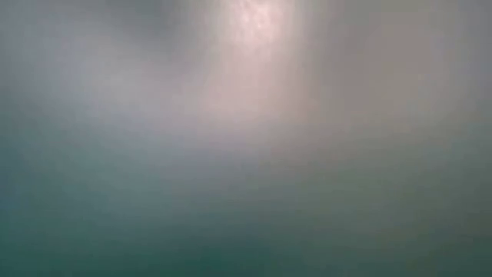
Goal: Sort silverware by color (type)
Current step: Put the light blue spoon into the blue bin
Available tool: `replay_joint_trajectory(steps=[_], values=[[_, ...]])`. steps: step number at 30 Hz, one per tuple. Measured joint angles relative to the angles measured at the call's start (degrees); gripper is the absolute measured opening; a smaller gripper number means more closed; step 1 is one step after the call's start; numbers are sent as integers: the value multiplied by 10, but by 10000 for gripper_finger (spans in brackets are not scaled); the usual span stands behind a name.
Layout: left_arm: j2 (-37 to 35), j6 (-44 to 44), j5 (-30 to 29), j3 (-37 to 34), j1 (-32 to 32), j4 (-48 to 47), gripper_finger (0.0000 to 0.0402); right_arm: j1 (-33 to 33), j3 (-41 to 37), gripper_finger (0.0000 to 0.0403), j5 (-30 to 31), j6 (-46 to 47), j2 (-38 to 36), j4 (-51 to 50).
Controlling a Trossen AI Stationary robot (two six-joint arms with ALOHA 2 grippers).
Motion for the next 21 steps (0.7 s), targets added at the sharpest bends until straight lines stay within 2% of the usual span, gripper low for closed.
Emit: replay_joint_trajectory(steps=[3,7,13,16,21], values=[[-25,19,0,-32,30,-1,82,-5,-27,95,0,-25,0,84],[-43,55,0,-55,65,3,82,-6,-49,91,0,-62,0,139],[-44,121,11,-57,130,2,82,-7,-55,94,0,-93,6,156],[-33,130,44,-51,169,2,82,-11,-56,95,0,-106,6,156],[-3,149,45,-48,210,-9,82,-20,-58,91,0,-121,6,158]])
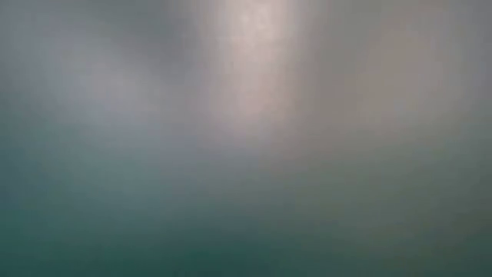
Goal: Sort silverware by color (type)
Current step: Put the light blue spoon into the blue bin
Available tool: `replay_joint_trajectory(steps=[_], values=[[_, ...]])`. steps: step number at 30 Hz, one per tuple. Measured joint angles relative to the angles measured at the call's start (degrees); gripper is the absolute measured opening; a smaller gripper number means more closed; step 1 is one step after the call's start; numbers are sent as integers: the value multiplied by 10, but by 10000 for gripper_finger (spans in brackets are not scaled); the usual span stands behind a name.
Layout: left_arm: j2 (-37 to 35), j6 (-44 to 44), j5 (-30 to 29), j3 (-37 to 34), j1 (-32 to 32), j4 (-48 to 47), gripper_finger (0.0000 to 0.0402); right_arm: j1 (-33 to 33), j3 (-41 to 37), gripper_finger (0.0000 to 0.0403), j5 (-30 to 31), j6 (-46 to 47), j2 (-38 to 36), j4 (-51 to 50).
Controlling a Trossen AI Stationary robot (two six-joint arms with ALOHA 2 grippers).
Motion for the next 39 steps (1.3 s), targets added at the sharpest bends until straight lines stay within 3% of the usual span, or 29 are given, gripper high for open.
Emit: replay_joint_trajectory(steps=[5,10,16,24,27,39], values=[[50,18,5,3,1,-7,82,-4,-12,89,0,-15,0,-2],[86,48,60,29,2,1,82,-6,-31,95,0,-19,0,1],[103,145,103,38,2,-11,82,-7,-55,97,0,-18,0,4],[107,221,100,38,2,-30,82,-8,-67,98,0,14,-1,6],[108,248,73,38,2,-29,82,-10,-63,97,0,25,-2,5],[108,244,56,37,2,-26,82,-36,-52,96,2,29,-70,-62]])
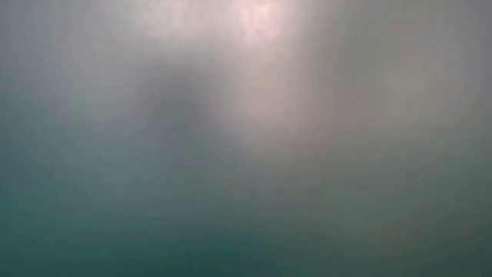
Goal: Sort silverware by color (type)
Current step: Put the light blue spoon into the blue bin
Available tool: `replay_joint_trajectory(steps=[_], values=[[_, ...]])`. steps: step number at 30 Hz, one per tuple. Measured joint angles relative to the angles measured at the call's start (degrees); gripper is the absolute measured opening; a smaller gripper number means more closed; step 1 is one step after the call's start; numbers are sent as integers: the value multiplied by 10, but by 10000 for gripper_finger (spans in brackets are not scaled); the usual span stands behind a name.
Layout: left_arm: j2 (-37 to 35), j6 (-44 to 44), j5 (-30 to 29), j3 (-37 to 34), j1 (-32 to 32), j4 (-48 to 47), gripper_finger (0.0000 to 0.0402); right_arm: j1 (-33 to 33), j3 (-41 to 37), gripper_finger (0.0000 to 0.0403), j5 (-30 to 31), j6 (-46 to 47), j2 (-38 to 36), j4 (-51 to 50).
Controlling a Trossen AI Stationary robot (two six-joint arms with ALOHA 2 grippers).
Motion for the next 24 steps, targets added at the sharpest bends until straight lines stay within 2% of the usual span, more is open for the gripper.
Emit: replay_joint_trajectory(steps=[9,12,18,24], values=[[35,-11,13,1,-1,43,82,-3,-2,92,-2,18,-64,6],[57,-14,33,1,-1,66,82,-2,-2,95,-3,22,-67,6],[71,-13,34,1,-1,78,82,-2,-6,92,-4,23,-65,5],[100,4,9,4,-2,65,82,-2,-13,93,-4,22,-62,7]])
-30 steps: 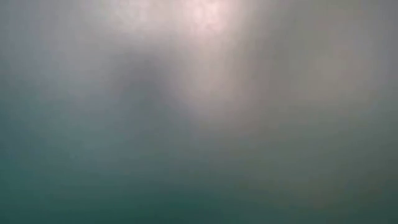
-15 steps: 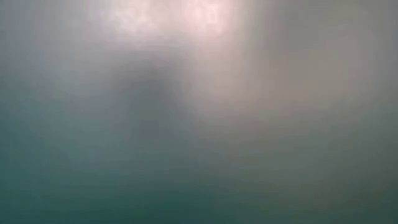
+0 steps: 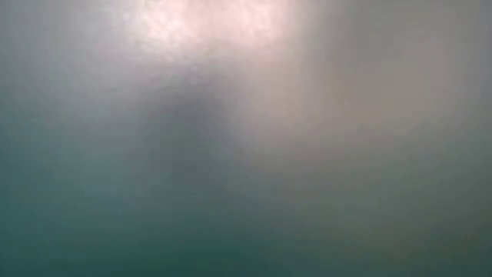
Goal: Sort silverware by color (type)
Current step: Put the light blue spoon into the blue bin
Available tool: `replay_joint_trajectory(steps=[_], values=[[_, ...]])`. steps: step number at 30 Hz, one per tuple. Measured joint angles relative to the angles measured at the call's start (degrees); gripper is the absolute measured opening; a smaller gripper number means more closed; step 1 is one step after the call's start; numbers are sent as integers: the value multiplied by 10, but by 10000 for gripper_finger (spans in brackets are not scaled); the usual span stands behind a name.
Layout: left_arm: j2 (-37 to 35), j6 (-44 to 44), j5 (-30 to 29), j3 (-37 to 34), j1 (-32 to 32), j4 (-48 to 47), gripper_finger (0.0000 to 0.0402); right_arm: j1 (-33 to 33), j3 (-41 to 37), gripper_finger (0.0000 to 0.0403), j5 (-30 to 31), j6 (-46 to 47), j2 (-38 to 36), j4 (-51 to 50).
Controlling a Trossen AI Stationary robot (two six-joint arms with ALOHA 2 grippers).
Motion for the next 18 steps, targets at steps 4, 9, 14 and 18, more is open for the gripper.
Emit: replay_joint_trajectory(steps=[4,9,14,18], values=[[13,-21,-1,1,0,-3,81,0,-8,95,0,2,1,0],[11,-56,-10,1,0,-8,44,0,-18,91,0,2,1,0],[11,-90,-6,1,-1,-17,15,0,-20,95,0,2,1,0],[-2,-89,13,-1,-5,-23,10,0,-20,95,0,2,1,0]])
